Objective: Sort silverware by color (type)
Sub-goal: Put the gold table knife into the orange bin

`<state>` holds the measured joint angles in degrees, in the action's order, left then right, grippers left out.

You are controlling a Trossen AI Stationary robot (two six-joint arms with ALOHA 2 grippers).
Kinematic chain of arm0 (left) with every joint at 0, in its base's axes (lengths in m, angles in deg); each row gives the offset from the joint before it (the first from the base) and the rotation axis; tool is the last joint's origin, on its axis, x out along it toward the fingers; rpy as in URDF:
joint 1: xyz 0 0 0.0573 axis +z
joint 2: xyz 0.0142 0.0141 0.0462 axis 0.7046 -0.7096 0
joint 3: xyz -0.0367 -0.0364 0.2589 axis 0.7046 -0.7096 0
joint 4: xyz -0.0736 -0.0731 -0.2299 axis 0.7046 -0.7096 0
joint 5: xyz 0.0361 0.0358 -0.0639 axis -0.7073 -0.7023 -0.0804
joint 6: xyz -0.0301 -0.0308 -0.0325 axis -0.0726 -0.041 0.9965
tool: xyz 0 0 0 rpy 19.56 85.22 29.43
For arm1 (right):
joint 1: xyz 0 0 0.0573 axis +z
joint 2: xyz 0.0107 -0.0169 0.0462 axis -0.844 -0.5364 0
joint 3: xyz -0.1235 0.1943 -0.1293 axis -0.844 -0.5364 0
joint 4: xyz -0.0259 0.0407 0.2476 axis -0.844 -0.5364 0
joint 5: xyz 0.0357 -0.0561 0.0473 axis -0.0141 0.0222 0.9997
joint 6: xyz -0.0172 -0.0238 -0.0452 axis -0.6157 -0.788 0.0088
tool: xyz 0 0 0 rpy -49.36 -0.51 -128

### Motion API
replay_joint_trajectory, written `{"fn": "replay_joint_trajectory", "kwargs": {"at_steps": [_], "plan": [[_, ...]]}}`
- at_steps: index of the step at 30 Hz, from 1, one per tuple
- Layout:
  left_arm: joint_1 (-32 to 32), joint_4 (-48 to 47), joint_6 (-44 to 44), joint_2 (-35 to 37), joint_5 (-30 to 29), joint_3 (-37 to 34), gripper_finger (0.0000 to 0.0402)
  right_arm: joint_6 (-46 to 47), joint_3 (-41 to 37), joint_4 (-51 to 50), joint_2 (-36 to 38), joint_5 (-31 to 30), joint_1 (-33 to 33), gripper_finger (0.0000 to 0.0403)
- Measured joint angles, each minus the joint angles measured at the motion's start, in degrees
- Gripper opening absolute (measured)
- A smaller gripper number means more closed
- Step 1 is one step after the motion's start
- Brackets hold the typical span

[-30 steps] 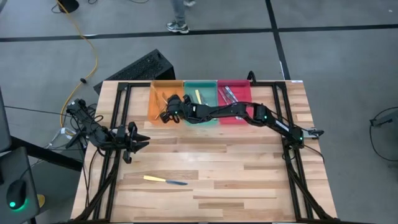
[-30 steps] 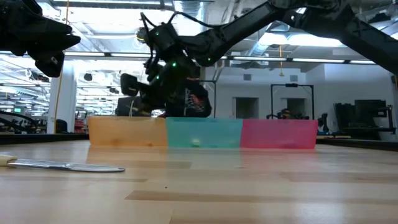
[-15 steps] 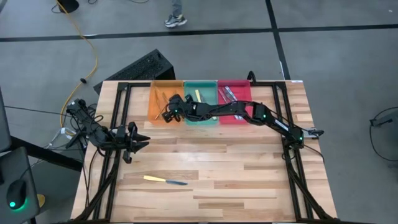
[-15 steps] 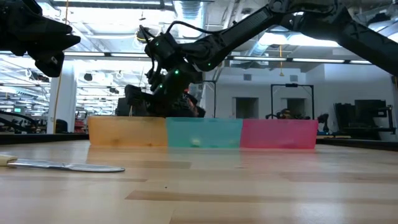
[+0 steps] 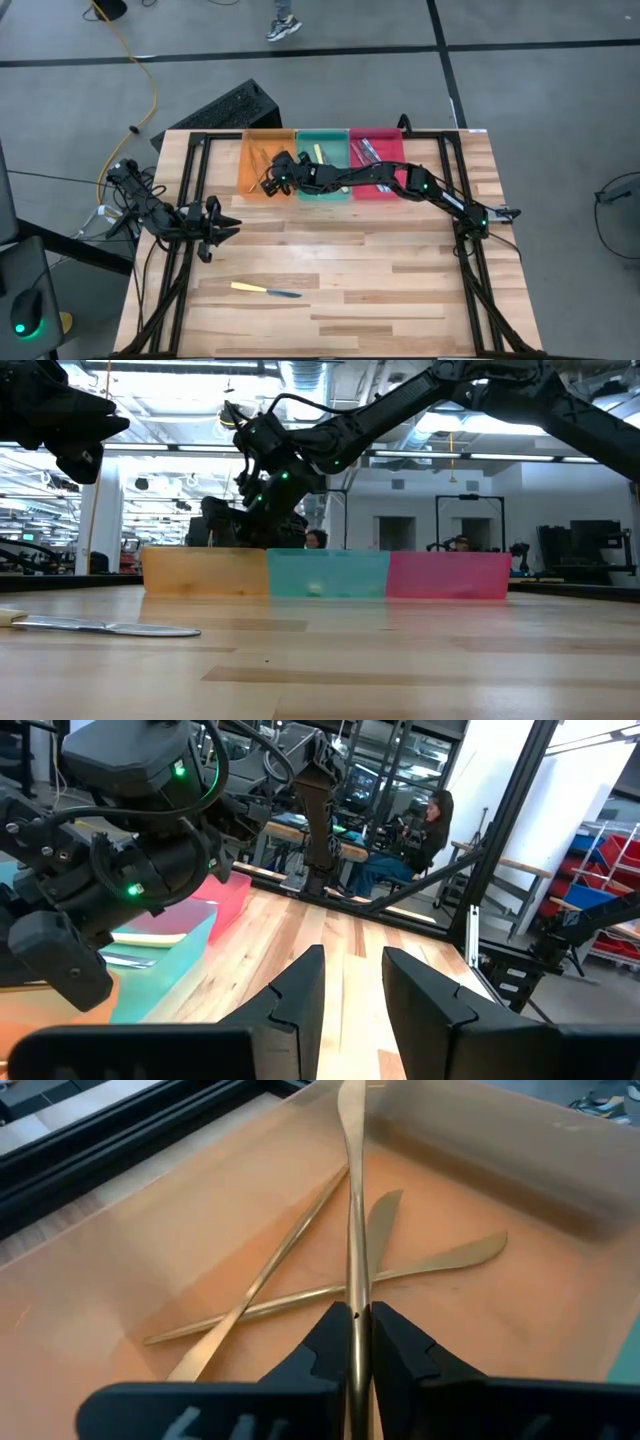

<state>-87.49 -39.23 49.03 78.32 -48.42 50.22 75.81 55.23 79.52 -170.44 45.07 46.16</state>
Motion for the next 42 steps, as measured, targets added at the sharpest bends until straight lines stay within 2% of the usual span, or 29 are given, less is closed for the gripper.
{"fn": "replay_joint_trajectory", "kwargs": {"at_steps": [7,24,36,42], "plan": [[0.0,0.0,0.0,0.0,0.0,0.0,0.0089,0.0,0.0,0.0,0.0,0.0,0.0,0.006],[0.0,0.0,0.0,0.0,0.0,0.0,0.0089,0.0,0.0,0.1,0.0,0.2,0.0,0.0062],[0.0,0.0,0.0,0.0,0.0,0.0,0.0089,-2.3,0.0,2.3,0.0,5.1,-0.3,0.0063],[0.0,0.0,0.0,0.0,0.0,0.0,0.0089,-3.2,0.0,2.2,0.0,6.2,-0.3,0.0106]]}}
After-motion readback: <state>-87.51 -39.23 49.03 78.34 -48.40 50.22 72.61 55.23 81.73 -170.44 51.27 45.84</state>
